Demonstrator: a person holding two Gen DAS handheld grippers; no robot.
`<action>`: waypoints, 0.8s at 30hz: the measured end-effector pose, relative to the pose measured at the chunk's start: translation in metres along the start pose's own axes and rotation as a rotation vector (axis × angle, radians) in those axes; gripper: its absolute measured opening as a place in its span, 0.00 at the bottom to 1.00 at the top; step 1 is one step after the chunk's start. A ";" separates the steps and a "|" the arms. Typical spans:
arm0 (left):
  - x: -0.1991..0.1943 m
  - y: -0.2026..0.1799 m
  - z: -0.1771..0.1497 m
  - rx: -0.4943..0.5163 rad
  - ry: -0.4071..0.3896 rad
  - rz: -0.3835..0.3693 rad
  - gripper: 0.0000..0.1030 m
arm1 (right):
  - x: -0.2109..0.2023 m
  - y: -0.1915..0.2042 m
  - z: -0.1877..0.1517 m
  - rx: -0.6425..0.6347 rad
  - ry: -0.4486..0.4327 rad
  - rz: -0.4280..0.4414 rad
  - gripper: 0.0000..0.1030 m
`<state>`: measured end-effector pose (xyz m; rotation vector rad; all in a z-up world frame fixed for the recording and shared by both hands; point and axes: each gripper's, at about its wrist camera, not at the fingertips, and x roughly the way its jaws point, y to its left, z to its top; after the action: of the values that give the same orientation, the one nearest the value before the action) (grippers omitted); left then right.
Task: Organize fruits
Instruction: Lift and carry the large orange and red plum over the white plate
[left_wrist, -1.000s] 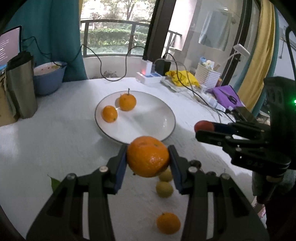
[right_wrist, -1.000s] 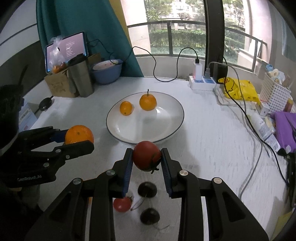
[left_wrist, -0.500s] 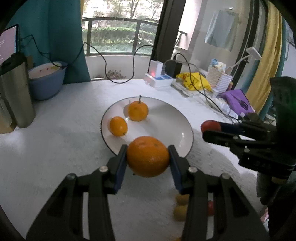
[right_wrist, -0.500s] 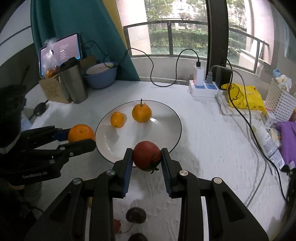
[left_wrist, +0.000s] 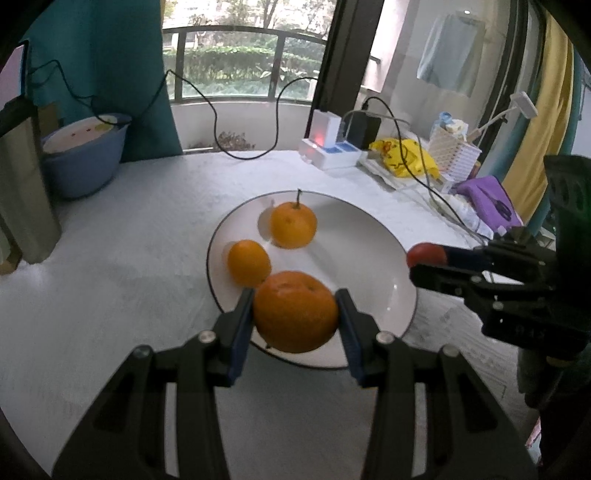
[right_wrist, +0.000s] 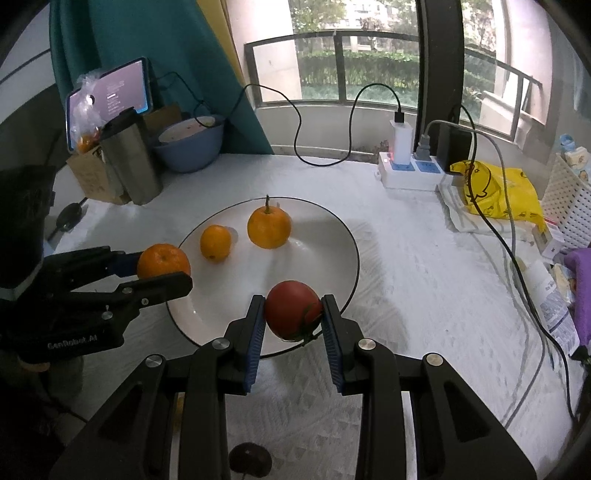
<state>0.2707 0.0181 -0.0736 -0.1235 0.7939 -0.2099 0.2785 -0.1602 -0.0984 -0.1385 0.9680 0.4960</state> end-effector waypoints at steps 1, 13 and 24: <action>0.003 0.001 0.001 0.002 0.003 0.002 0.43 | 0.002 0.000 0.001 -0.002 0.004 0.000 0.32; 0.026 0.012 0.011 0.014 0.034 0.019 0.43 | 0.030 -0.005 0.018 -0.026 0.015 0.007 0.32; 0.044 0.013 0.016 0.000 0.054 0.024 0.43 | 0.059 -0.009 0.030 -0.040 0.020 0.001 0.32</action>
<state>0.3144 0.0212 -0.0952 -0.1083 0.8484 -0.1911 0.3330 -0.1382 -0.1299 -0.1792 0.9784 0.5156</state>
